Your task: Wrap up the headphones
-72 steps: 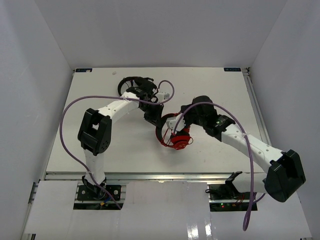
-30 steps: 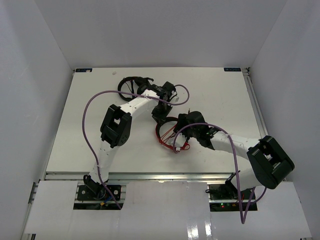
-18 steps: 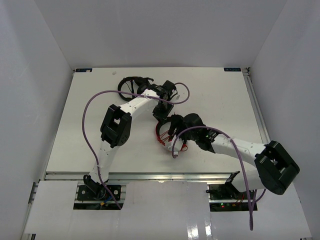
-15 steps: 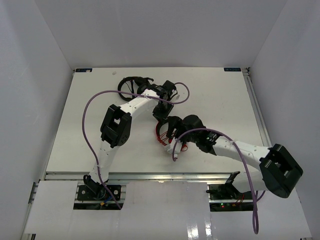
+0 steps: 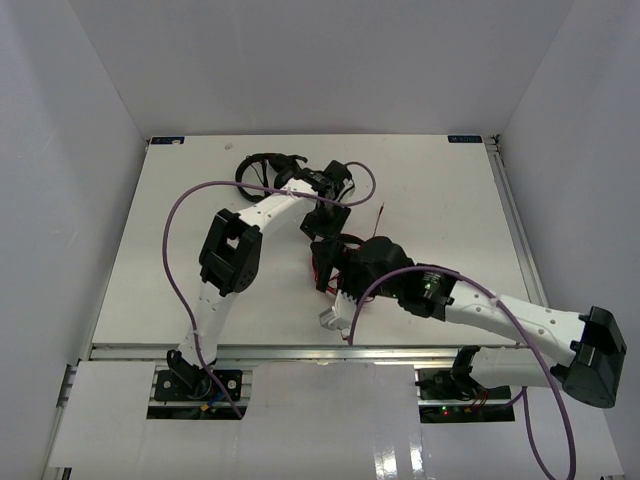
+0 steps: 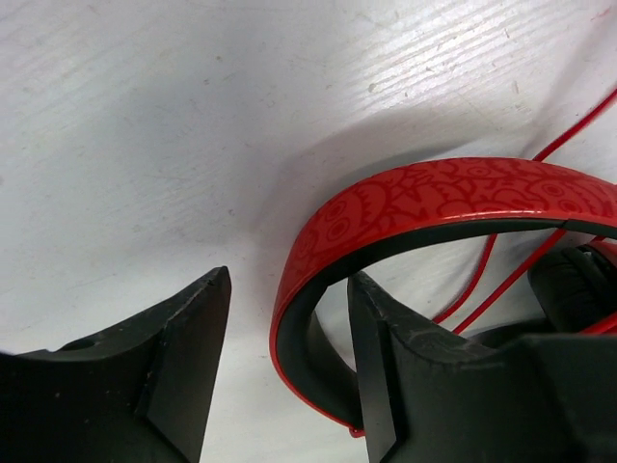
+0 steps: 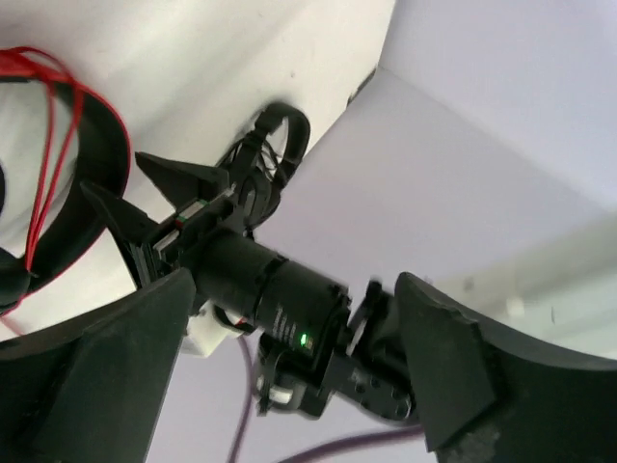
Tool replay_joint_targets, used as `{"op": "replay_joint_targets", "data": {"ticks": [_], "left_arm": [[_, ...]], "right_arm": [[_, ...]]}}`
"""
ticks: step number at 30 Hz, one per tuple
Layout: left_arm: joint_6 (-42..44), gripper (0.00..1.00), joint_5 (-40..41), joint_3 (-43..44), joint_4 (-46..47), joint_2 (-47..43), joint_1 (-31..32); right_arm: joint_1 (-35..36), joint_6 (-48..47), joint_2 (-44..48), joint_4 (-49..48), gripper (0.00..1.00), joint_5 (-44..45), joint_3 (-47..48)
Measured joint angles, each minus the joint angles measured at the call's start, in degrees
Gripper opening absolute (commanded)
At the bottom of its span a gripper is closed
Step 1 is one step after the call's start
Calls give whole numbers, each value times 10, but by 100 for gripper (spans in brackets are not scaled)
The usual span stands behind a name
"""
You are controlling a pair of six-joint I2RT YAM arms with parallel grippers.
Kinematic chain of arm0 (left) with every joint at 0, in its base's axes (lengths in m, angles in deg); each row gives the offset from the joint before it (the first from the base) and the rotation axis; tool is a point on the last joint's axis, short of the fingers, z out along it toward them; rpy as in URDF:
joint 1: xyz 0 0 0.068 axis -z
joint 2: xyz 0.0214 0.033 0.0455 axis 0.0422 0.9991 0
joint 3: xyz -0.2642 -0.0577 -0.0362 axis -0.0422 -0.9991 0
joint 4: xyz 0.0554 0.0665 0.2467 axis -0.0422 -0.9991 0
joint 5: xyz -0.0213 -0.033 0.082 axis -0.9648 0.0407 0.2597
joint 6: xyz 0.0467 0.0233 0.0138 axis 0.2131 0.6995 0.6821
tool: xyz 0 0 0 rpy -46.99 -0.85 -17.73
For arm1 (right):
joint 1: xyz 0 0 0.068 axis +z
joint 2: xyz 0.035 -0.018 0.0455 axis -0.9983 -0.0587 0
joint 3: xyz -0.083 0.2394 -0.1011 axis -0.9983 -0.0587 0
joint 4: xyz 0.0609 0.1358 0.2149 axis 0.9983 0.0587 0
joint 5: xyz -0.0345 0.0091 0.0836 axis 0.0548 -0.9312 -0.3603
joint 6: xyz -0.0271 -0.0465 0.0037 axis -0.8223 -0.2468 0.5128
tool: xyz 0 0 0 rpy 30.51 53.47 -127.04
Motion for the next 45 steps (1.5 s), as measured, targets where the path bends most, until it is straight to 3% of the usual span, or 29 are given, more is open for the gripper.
{"op": "replay_joint_targets", "data": {"ticks": [5,7,11,14,17,22,26,30,36,41,45], "left_arm": [[-14,74,18,8,1,-35,-2],[-19,76,21,9,3,-62,-2],[-29,79,28,9,7,-138,-3],[-36,94,36,-11,28,-211,-4],[-43,98,42,-109,96,-321,-4],[-74,98,15,-416,224,-622,-5],[-112,98,-28,-571,300,-860,-6],[-152,98,-68,-669,340,-1019,-6],[-199,98,-91,-761,328,-1119,-6],[-221,98,-92,-779,313,-1181,-6],[-229,98,-89,-782,304,-1214,-6]], "right_arm": [[2,163,10,94,99,23,146],[1,243,28,128,93,23,181],[-27,411,90,174,90,8,196],[-81,512,136,199,90,-4,178],[-155,626,178,205,90,-31,140],[-277,767,253,216,90,-47,65],[-304,838,294,215,90,-40,28],[-341,886,279,213,90,-38,-4],[-422,935,191,204,90,-60,-30],[-521,979,112,203,90,-84,20],[-558,1005,116,187,90,-59,19]]}}
